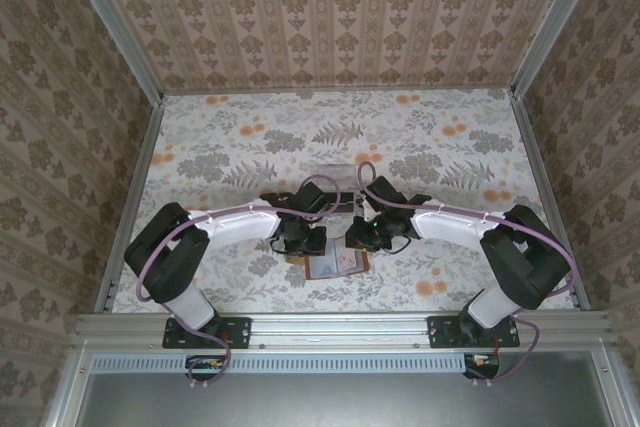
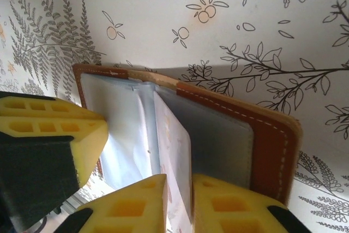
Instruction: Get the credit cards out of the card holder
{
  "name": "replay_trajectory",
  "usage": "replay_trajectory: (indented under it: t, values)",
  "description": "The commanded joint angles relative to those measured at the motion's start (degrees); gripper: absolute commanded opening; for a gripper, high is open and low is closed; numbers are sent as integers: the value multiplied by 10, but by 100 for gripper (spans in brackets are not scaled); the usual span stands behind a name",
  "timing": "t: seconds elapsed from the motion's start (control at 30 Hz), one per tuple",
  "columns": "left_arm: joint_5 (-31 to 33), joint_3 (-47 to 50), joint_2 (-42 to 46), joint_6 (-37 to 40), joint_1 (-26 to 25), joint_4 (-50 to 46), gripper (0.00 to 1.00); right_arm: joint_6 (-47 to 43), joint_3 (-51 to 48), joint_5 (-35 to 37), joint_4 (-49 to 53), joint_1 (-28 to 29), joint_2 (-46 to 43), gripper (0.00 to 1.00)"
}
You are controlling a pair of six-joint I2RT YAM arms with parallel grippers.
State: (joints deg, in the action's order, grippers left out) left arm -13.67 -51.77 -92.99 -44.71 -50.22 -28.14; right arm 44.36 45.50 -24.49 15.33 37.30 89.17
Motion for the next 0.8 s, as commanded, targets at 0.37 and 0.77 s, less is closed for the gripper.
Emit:
replay_trajectory:
  t: [0.37, 0.77]
  values:
    - [46, 15, 73, 15, 27, -58, 15, 16, -5, -45, 24, 6, -13, 21]
    - [35, 47, 42, 19, 36, -46, 10, 1, 8, -16, 60, 8, -8, 12]
